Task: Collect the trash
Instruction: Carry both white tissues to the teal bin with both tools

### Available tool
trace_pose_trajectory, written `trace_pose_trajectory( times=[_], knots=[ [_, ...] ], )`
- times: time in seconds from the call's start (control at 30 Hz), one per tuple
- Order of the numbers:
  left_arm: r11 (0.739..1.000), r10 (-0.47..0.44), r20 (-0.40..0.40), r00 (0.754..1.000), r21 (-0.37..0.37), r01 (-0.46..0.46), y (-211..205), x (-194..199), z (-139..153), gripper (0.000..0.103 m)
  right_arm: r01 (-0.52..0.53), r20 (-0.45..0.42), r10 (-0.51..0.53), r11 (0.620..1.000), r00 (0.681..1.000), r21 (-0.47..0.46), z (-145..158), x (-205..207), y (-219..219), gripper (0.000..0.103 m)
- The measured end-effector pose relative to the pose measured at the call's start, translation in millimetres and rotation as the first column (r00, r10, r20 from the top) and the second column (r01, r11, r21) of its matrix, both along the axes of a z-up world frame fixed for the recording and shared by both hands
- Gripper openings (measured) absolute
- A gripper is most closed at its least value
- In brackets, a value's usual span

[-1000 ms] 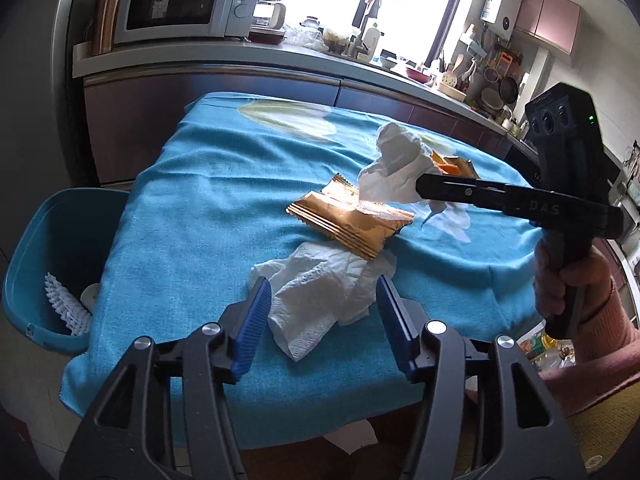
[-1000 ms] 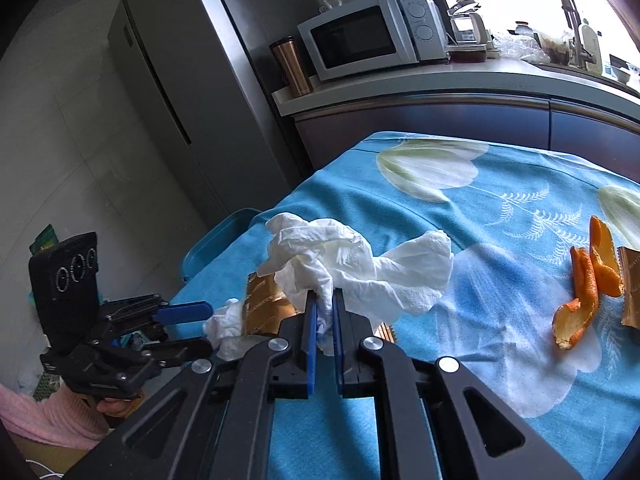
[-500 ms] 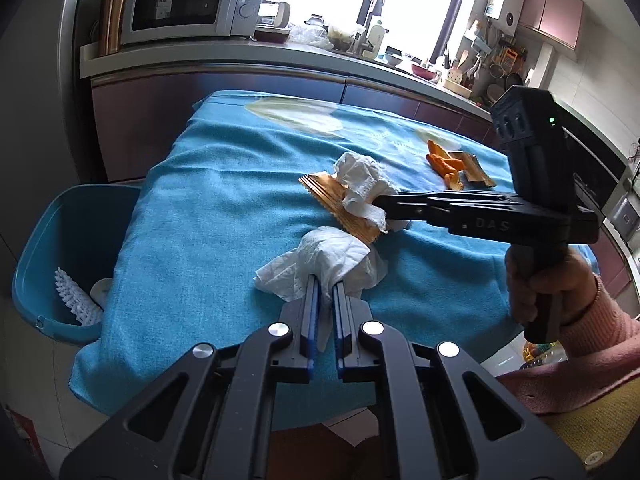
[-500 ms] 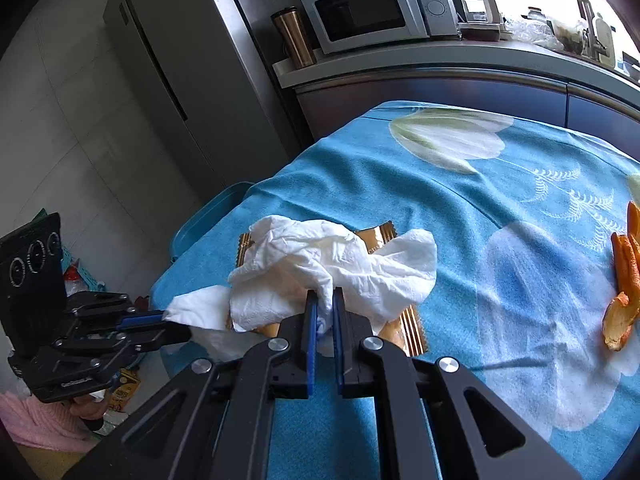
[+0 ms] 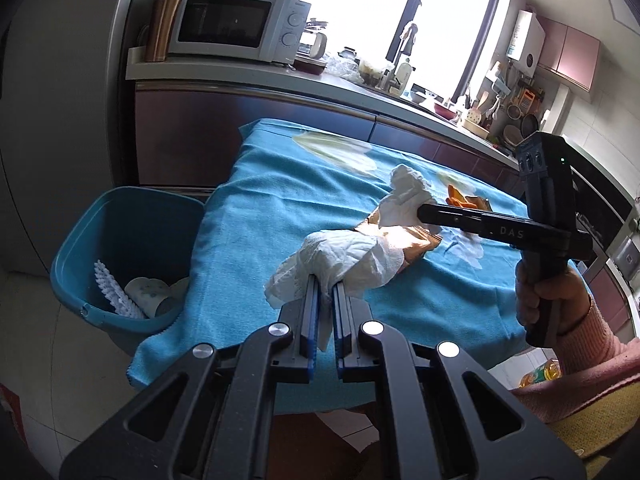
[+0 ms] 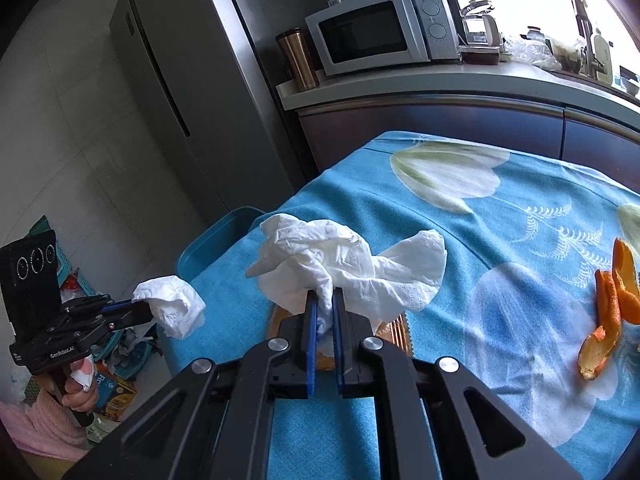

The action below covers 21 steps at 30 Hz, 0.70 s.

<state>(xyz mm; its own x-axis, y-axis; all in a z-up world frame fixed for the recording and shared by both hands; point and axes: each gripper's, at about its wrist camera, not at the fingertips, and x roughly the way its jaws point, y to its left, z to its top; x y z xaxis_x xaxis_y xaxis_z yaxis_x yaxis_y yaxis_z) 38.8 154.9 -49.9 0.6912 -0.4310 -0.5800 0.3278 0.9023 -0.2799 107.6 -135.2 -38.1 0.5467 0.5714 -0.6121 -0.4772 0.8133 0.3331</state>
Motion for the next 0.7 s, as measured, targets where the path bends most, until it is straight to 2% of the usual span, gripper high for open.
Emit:
trace_pose_trajectory(
  times=[0.27,0.7],
  knots=[
    [0.995,0.104,0.02,0.994,0.005,-0.104,30,6,8,0.007,-0.095,0.044,0.094,0.995,0.995,0.019,23,0,30,0.006],
    [0.962,0.27,0.014,0.963,0.023,-0.271,81,21,8,0.007,-0.253,0.039,0.251,0.967,0.967,0.042,31,17,98,0.006]
  ],
)
